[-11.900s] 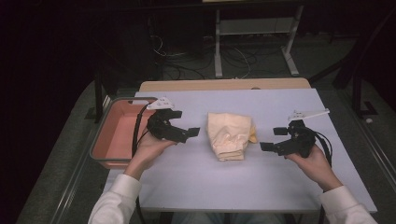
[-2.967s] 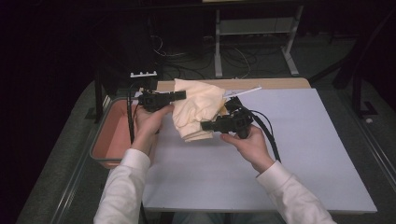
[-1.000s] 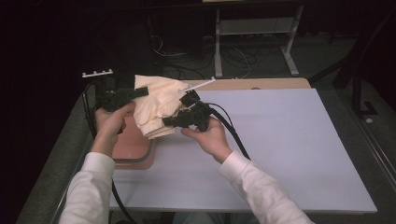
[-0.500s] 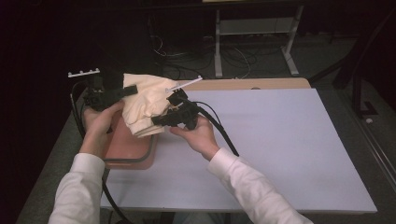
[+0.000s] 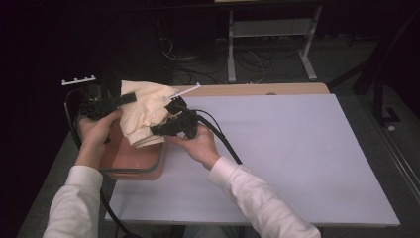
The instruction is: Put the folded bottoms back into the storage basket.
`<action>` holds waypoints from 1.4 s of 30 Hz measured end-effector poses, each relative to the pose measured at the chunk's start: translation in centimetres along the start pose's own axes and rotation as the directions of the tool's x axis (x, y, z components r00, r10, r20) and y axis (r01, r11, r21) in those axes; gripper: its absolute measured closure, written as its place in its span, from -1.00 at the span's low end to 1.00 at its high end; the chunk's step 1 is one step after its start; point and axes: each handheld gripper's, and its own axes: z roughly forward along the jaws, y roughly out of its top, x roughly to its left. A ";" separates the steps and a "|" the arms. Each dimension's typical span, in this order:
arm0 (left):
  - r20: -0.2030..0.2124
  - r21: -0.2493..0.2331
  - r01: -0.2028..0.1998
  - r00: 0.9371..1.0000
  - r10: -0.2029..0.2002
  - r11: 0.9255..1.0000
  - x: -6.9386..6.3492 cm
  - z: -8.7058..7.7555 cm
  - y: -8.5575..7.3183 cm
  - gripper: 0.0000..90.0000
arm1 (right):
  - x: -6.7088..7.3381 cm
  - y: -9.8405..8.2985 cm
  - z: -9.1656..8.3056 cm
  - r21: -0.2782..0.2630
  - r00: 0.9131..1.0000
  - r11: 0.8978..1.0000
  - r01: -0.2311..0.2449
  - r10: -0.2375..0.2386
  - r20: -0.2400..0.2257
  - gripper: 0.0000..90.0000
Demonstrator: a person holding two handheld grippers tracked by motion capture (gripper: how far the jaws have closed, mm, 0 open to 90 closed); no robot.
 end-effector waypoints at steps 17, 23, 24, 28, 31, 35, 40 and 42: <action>-0.035 0.007 0.021 0.999 -0.021 1.000 2.6 -0.8 -1.1 0.60 | 0.4 -0.3 3.2 0.017 1.000 1.000 -0.008 0.008 -0.026 0.16; -0.048 0.021 0.034 0.998 -0.033 0.999 3.5 -0.6 -1.8 0.60 | 0.1 -0.7 4.5 0.035 0.999 0.999 -0.020 0.021 -0.031 0.16; -0.050 0.023 0.038 0.998 -0.037 0.999 3.7 -0.6 -1.9 0.60 | 0.1 -0.8 4.7 0.038 0.999 0.999 -0.023 0.024 -0.031 0.16; -0.059 0.033 0.042 0.997 -0.040 0.999 4.4 -0.4 -2.3 0.60 | -0.2 -1.2 6.0 0.056 0.999 0.998 -0.036 0.038 -0.035 0.16; -0.069 0.044 0.042 0.997 -0.039 0.998 4.8 -0.2 -2.6 0.60 | -0.3 -1.3 6.5 0.067 0.999 0.997 -0.039 0.041 -0.036 0.16; -0.081 0.054 0.053 0.996 -0.049 0.997 5.6 0.0 -2.9 0.60 | -0.5 -1.5 7.4 0.079 0.998 0.996 -0.049 0.052 -0.035 0.16; -0.088 0.063 0.069 0.994 -0.063 0.996 6.4 0.4 -3.4 0.60 | -0.7 -1.7 8.3 0.094 0.998 0.994 -0.059 0.063 -0.030 0.16; -0.089 0.068 0.076 0.994 -0.070 0.995 6.8 0.5 -3.6 0.60 | -0.8 -1.8 8.6 0.099 0.998 0.993 -0.058 0.061 -0.030 0.16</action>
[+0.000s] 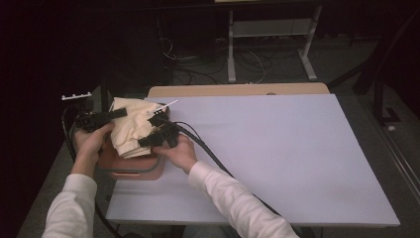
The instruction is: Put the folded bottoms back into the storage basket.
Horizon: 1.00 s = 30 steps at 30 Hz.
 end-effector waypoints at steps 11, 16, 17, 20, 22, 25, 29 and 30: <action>0.004 0.028 0.032 0.999 -0.032 0.999 1.8 0.7 -1.3 0.60 | 0.0 -0.4 1.5 0.038 1.000 0.999 -0.011 0.011 -0.002 0.16; 0.002 0.040 0.022 1.000 -0.022 0.999 2.0 0.9 -1.6 0.54 | -0.1 -0.4 1.6 0.062 0.999 0.997 -0.036 0.036 -0.013 0.09; 0.010 0.041 0.018 1.000 -0.018 0.999 2.1 0.9 -1.6 0.43 | -0.1 -0.3 1.6 0.071 0.999 0.996 -0.047 0.048 -0.018 0.05; 0.019 0.058 0.027 0.999 -0.028 0.998 2.4 1.1 -1.6 0.07 | -0.3 -0.1 1.4 0.102 0.998 0.993 -0.055 0.058 -0.025 -0.06; 0.031 0.046 0.015 0.999 -0.016 0.999 2.3 1.1 -1.5 0.01 | -0.4 0.0 1.2 0.113 0.999 0.992 -0.050 0.052 -0.016 -0.12; 0.028 0.058 -0.014 1.000 0.012 0.998 1.8 1.1 -1.4 -0.09 | -0.8 0.3 0.5 0.108 0.999 0.993 -0.044 0.047 -0.026 -0.18; 0.017 0.066 -0.037 0.999 0.036 0.997 1.1 1.1 -1.4 -0.19 | -1.2 0.8 -0.6 0.105 0.999 0.994 -0.036 0.039 -0.022 -0.24; 0.012 0.068 -0.046 0.999 0.045 0.997 0.8 1.1 -1.4 -0.21 | -1.3 0.8 -0.8 0.103 0.999 0.994 -0.037 0.039 -0.022 -0.26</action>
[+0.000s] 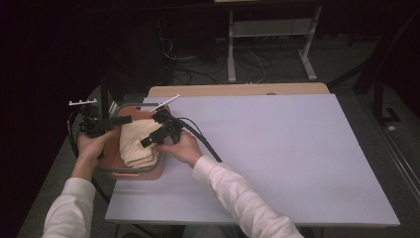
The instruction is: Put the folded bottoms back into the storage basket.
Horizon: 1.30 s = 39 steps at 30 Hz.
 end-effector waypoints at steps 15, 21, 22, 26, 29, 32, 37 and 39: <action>-0.011 0.006 -0.079 0.997 0.079 0.997 -3.6 -0.5 0.5 -0.70 | -0.5 -0.5 -3.7 -0.027 0.995 0.995 0.095 -0.094 0.022 -0.64; 0.008 0.004 -0.110 0.994 0.110 0.994 -5.2 -0.7 0.7 -0.84 | -0.8 -1.1 -5.5 -0.059 0.994 0.992 0.109 -0.107 0.032 -0.70; 0.010 0.002 -0.112 0.994 0.112 0.994 -5.4 -0.7 0.7 -0.84 | -0.8 -1.2 -5.8 -0.065 0.994 0.992 0.108 -0.106 0.036 -0.71; 0.017 -0.004 -0.121 0.993 0.121 0.993 -6.1 -0.9 0.7 -0.95 | -1.0 -1.5 -6.9 -0.078 0.993 0.990 0.114 -0.111 0.047 -0.84; 0.022 -0.010 -0.122 0.992 0.122 0.992 -6.6 -1.0 0.6 -1.00 | -1.3 -1.9 -7.7 -0.090 0.992 0.989 0.119 -0.114 0.056 -0.93; 0.032 -0.016 -0.130 0.991 0.130 0.991 -6.9 -1.1 0.3 -1.00 | -1.6 -2.4 -8.5 -0.115 0.990 0.985 0.126 -0.118 0.072 -0.98; 0.049 -0.025 -0.150 0.987 0.151 0.988 -7.8 -0.9 -0.3 -1.00 | -2.3 -3.1 -9.9 -0.141 0.990 0.981 0.133 -0.123 0.075 -1.00; 0.057 -0.032 -0.162 0.985 0.163 0.986 -8.2 -0.9 -0.5 -1.00 | -2.6 -3.4 -10.3 -0.147 0.989 0.980 0.134 -0.124 0.076 -1.00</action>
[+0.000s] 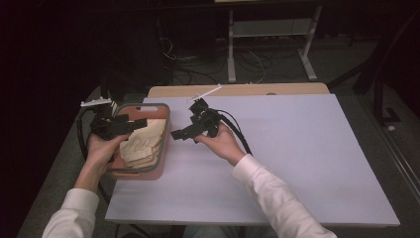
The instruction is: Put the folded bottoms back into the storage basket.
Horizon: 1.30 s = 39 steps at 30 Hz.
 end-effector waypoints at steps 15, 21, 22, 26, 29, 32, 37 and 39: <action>0.036 -0.064 -0.051 0.998 0.054 0.997 -2.9 0.0 -1.0 -1.00 | -2.1 -2.7 -3.2 -0.031 0.999 0.999 -0.021 0.022 0.025 -1.00; 0.051 -0.094 -0.062 0.996 0.067 0.994 -3.7 -0.1 -1.5 -1.00 | -2.7 -3.9 -4.5 -0.045 0.999 0.999 -0.023 0.024 0.040 -1.00; 0.050 -0.099 -0.071 0.996 0.077 0.993 -3.9 -0.1 -1.5 -1.00 | -2.7 -3.9 -4.5 -0.045 0.999 0.999 -0.023 0.024 0.040 -1.00; 0.038 -0.108 -0.098 0.994 0.103 0.989 -4.5 -0.1 -1.8 -1.00 | -3.3 -4.9 -5.8 -0.062 0.998 0.998 -0.029 0.033 0.054 -1.00; 0.043 -0.110 -0.111 0.992 0.116 0.988 -4.9 -0.1 -2.0 -1.00 | -3.5 -5.3 -6.3 -0.068 0.997 0.997 -0.034 0.038 0.060 -1.00; 0.048 -0.113 -0.120 0.991 0.126 0.986 -5.3 0.0 -2.2 -1.00 | -3.8 -5.9 -7.1 -0.076 0.997 0.996 -0.037 0.042 0.070 -1.00; 0.051 -0.110 -0.131 0.989 0.137 0.985 -5.8 0.1 -2.7 -1.00 | -4.2 -7.0 -8.3 -0.091 0.995 0.995 -0.043 0.051 0.085 -1.00; 0.053 -0.109 -0.135 0.989 0.141 0.985 -6.1 0.2 -2.9 -1.00 | -4.3 -7.5 -8.7 -0.096 0.995 0.994 -0.044 0.052 0.089 -1.00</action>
